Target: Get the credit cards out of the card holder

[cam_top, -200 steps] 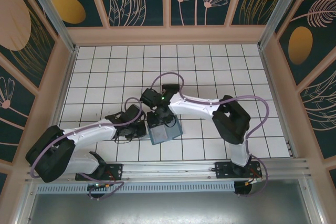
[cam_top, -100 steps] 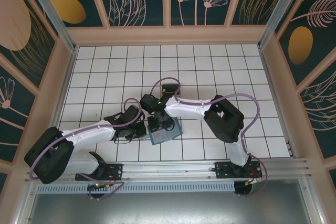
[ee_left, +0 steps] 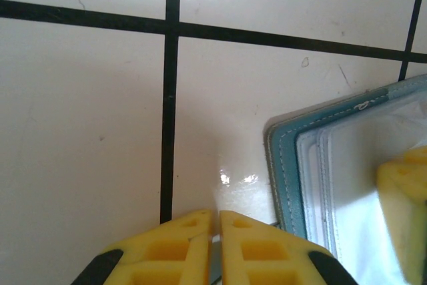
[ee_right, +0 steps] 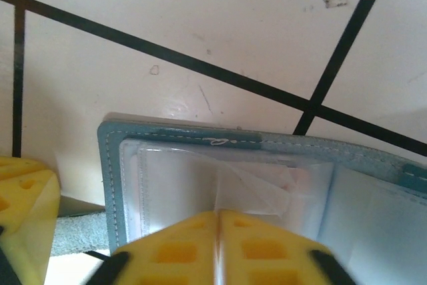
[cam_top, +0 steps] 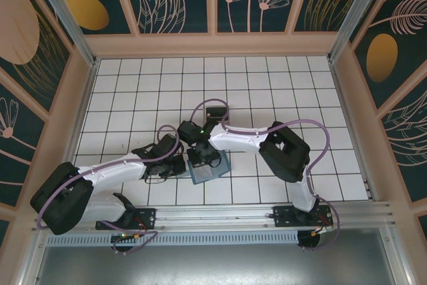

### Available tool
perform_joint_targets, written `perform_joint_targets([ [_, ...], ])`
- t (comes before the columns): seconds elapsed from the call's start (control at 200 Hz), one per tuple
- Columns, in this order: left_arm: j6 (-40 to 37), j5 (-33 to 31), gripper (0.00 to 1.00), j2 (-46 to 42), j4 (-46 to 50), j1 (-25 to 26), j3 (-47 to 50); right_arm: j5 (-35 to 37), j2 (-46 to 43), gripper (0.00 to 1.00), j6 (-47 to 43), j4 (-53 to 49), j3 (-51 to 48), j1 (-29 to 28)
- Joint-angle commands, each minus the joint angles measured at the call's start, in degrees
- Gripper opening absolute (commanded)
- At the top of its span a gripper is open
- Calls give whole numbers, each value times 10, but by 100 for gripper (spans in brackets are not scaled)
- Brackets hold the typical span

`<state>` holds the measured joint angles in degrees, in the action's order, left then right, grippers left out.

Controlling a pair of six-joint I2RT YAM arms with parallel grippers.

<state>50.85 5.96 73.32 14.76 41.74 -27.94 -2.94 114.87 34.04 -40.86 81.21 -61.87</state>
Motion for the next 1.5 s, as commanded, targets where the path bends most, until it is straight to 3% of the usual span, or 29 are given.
perform_joint_targets([
  [0.0, -2, 5, 12, -6, 14, -2, -4, 4, -22, 28, 3, -10, -6, -2],
  [0.14, -2, 6, 12, -4, 12, -2, -2, -7, -25, 46, 12, -17, -7, -13],
  [0.385, -3, 7, 12, -4, 10, -2, 0, 10, 18, 48, 21, -32, 4, -27],
  [0.5, -4, 7, 13, -4, 11, -2, 0, 32, 30, 42, 26, -41, 3, -29],
  [0.721, -2, 6, 12, -8, 14, -2, 1, 36, 23, 13, 29, -33, -2, -27],
  [0.876, -5, 4, 12, -9, 25, -2, -12, 30, -14, 2, 25, -2, -25, -17],
  [1.241, -37, 37, 13, -2, 61, -1, -83, -134, -150, 0, -11, 230, -207, 59],
  [1.491, -36, 61, 13, 27, 59, 5, -110, -267, -205, 0, 25, 409, -329, 118],
])
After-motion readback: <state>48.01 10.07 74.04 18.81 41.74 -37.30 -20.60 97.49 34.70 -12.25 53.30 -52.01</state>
